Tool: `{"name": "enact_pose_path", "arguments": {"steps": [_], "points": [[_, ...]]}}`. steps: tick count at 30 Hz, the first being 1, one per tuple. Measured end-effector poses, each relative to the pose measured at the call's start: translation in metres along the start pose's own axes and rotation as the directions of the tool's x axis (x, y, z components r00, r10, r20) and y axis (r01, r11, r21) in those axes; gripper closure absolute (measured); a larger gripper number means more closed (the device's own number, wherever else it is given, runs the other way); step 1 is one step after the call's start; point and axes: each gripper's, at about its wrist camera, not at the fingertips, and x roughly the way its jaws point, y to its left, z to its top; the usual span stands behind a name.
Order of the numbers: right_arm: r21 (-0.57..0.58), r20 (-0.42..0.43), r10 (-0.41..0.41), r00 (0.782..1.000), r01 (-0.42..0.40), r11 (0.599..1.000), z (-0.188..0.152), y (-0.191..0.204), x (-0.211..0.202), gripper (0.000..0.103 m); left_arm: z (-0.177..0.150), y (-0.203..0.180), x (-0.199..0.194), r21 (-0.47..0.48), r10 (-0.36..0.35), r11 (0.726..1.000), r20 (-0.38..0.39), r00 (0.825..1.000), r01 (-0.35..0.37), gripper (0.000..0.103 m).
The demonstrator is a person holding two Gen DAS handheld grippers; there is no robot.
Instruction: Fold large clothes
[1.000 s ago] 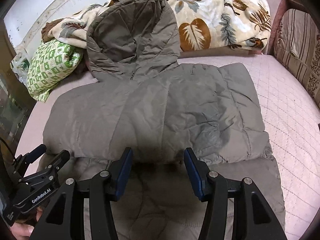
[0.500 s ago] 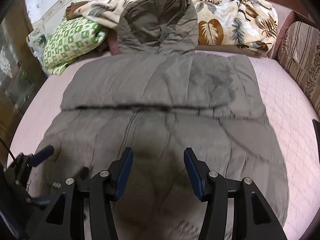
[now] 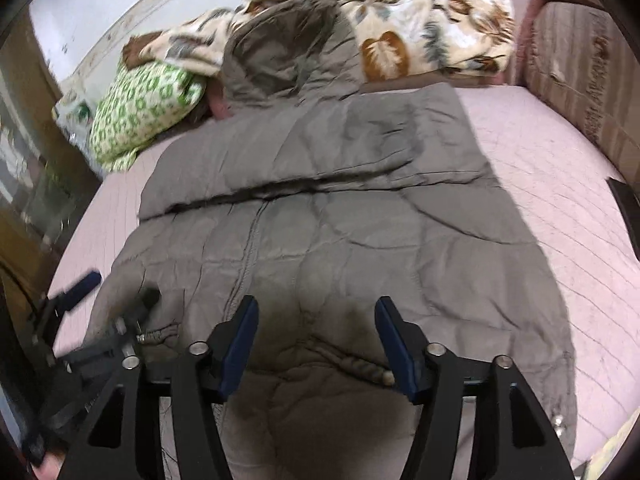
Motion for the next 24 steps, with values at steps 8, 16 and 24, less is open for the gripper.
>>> {"name": "enact_pose_path", "arguments": {"steps": [8, 16, 24], "points": [[0.014, 0.042, -0.071, 0.997, 0.070, 0.997, 0.011, -0.005, -0.021, 0.037, 0.046, 0.000, 0.007, -0.038, -0.051, 0.998, 0.087, 0.995, 0.055, 0.020], [-0.022, 0.109, -0.012, 0.994, 0.014, 1.000, 0.070, 0.035, -0.037, 0.037, 0.067, 0.042, 0.009, -0.108, 0.055, 0.993, 0.164, 0.985, -0.037, 0.020], [-0.072, 0.118, 0.014, 0.993, -0.005, 0.997, 0.083, 0.071, -0.036, 0.037, 0.067, 0.068, 0.012, -0.180, 0.041, 0.984, 0.149, 0.988, -0.014, 0.020]]}}
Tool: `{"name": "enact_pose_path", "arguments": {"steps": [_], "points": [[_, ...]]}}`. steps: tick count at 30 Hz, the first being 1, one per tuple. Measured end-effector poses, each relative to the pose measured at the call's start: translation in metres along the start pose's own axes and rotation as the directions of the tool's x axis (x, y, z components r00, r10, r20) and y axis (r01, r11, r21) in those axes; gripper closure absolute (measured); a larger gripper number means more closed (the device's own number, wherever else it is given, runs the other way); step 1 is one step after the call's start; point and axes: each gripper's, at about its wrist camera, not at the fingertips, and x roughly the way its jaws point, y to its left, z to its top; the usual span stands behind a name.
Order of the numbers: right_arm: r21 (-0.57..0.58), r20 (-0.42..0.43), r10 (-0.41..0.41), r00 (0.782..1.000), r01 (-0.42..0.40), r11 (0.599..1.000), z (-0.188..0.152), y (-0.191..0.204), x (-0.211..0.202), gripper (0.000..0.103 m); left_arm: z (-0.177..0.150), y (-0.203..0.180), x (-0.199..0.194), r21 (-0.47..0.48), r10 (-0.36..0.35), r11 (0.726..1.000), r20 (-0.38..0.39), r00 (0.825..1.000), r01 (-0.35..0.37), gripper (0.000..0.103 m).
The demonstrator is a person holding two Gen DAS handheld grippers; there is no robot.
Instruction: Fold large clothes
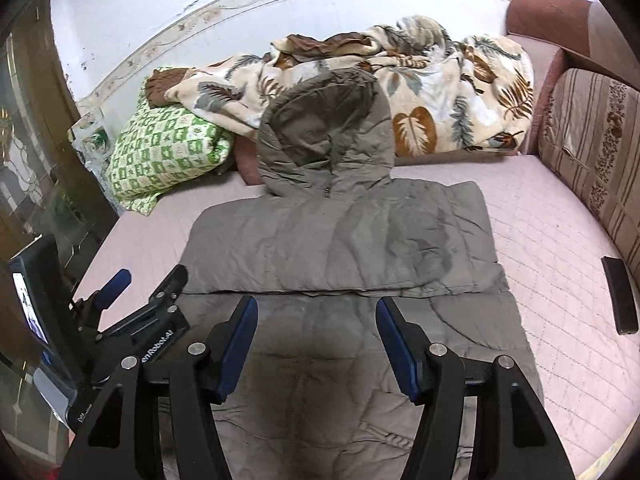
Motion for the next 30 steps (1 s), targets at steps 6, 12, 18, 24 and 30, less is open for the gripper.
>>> {"name": "enact_pose_path", "arguments": {"steps": [6, 12, 18, 24, 30], "points": [[-0.027, 0.006, 0.009, 1.000, -0.008, 1.000, 0.001, 0.012, -0.005, 0.037, 0.000, 0.000, -0.015, 0.006, -0.038, 0.999, 0.051, 0.998, 0.038, 0.020], [-0.036, 0.018, 0.016, 1.000, -0.015, 0.999, 0.005, 0.015, -0.012, 0.037, 0.001, -0.001, -0.026, 0.010, -0.049, 0.999, 0.086, 0.995, 0.049, 0.020], [-0.033, 0.026, 0.018, 1.000, -0.017, 0.999, 0.010, 0.014, -0.015, 0.037, 0.001, -0.004, -0.028, 0.016, -0.047, 0.999, 0.091, 0.995, 0.046, 0.020], [-0.034, 0.026, 0.017, 1.000, -0.016, 0.999, 0.012, 0.014, -0.015, 0.037, 0.001, -0.004, -0.028, 0.018, -0.051, 0.999, 0.094, 0.994, 0.049, 0.020], [-0.029, 0.021, 0.020, 1.000, -0.019, 0.999, 0.013, 0.015, -0.013, 0.036, 0.001, -0.005, -0.028, 0.016, -0.047, 0.999, 0.090, 0.995, 0.046, 0.020]]}}
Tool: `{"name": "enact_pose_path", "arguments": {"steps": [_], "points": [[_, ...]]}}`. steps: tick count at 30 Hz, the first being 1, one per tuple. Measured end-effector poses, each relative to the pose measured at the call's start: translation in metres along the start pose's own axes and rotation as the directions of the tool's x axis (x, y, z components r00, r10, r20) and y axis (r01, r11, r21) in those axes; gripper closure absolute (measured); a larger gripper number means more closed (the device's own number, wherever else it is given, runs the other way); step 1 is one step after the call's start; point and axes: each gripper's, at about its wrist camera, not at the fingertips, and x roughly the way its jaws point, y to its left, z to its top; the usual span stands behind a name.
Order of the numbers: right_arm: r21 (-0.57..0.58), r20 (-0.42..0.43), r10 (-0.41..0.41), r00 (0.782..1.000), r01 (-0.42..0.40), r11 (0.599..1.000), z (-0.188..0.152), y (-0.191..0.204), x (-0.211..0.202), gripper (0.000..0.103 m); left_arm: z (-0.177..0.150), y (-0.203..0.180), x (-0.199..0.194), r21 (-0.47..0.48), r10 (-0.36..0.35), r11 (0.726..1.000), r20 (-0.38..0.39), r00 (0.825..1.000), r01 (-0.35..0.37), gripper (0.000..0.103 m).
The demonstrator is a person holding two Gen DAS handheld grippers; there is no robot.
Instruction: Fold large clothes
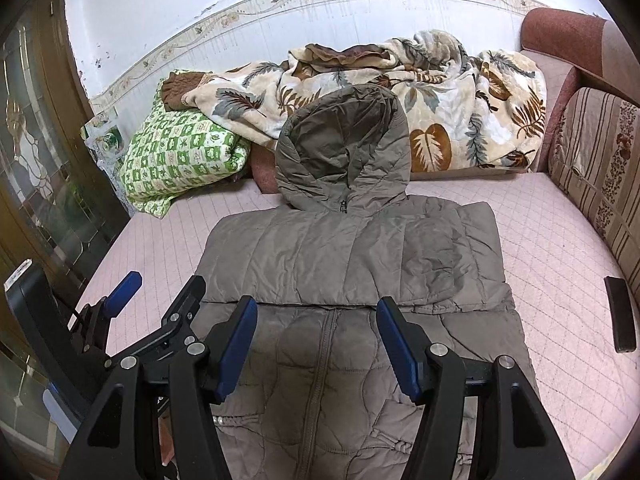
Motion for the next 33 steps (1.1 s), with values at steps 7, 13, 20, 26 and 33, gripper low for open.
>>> {"name": "enact_pose_path", "arguments": {"steps": [7, 13, 20, 26, 33], "points": [[0.007, -0.022, 0.013, 1.000, -0.013, 1.000, 0.007, -0.001, 0.008, 0.035, -0.001, 0.000, 0.004, 0.005, -0.004, 1.000, -0.012, 1.000, 0.004, 0.020], [0.056, -0.062, 0.046, 0.997, -0.043, 0.998, 0.042, -0.012, 0.015, 0.033, -0.001, 0.019, 0.039, -0.067, -0.011, 0.998, -0.090, 0.996, 0.005, 0.020], [0.077, -0.064, 0.013, 0.998, -0.008, 0.997, 0.128, -0.016, 0.039, 0.032, 0.002, 0.036, 0.089, -0.143, -0.017, 0.990, -0.170, 0.985, -0.008, 0.020], [0.213, -0.027, 0.015, 1.000, -0.009, 0.977, 0.214, -0.027, 0.097, 0.026, -0.005, 0.036, 0.097, -0.133, -0.017, 0.991, -0.168, 0.986, -0.006, 0.020], [0.448, -0.029, 0.053, 0.998, -0.034, 0.893, 0.264, -0.075, 0.210, 0.024, -0.009, 0.032, 0.110, -0.109, -0.033, 0.994, -0.169, 0.985, 0.015, 0.020]]}}
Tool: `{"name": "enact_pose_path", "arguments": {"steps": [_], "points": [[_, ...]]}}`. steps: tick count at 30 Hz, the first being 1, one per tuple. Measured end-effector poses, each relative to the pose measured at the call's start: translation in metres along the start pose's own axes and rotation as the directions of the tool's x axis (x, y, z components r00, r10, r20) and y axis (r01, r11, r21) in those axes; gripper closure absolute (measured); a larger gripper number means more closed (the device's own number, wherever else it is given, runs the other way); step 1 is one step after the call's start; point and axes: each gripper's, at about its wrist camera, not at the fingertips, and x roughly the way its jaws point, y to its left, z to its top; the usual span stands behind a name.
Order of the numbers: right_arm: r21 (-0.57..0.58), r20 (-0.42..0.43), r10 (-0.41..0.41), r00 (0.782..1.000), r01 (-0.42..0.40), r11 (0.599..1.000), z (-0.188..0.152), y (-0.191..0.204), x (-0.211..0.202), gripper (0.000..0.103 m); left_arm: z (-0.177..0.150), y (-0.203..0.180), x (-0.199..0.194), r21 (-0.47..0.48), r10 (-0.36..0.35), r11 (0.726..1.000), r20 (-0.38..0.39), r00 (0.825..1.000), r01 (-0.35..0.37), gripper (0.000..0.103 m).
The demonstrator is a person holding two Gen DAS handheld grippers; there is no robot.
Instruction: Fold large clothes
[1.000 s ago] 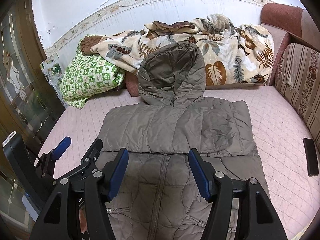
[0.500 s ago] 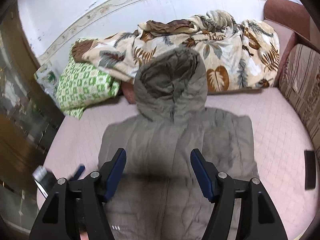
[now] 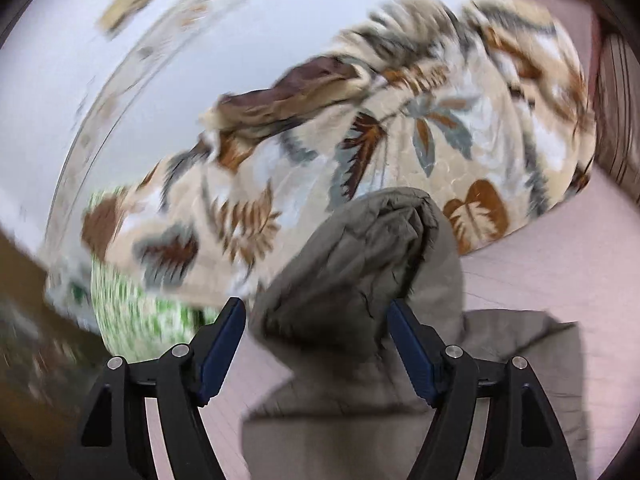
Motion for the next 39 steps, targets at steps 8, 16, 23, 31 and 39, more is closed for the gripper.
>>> {"name": "enact_pose_path", "arguments": {"steps": [8, 16, 23, 31, 39], "points": [[0.188, 0.003, 0.001, 1.000, -0.001, 0.982, 0.045, -0.045, 0.078, 0.020, 0.003, 0.013, 0.024, -0.041, 0.003, 0.999, -0.026, 1.000, -0.004, 0.020], [0.088, 0.047, 0.115, 0.992, -0.119, 0.989, 0.012, -0.044, 0.056, 0.091, 0.008, 0.025, 0.025, -0.116, 0.009, 0.993, -0.009, 1.000, -0.010, 0.020], [-0.030, 0.095, 0.230, 0.968, -0.228, 0.973, -0.068, -0.039, -0.031, 0.093, 0.029, 0.030, 0.004, -0.260, -0.146, 0.953, 0.061, 0.987, 0.157, 0.020], [-0.013, 0.110, 0.283, 0.953, -0.284, 0.959, -0.170, -0.075, -0.097, 0.094, 0.026, 0.023, -0.001, -0.282, -0.207, 0.934, 0.074, 0.976, 0.219, 0.020], [0.022, -0.026, 0.160, 0.987, -0.159, 0.987, -0.259, -0.113, -0.046, 0.094, 0.011, -0.001, 0.025, -0.193, -0.238, 0.954, -0.028, 0.971, 0.229, 0.020]]}}
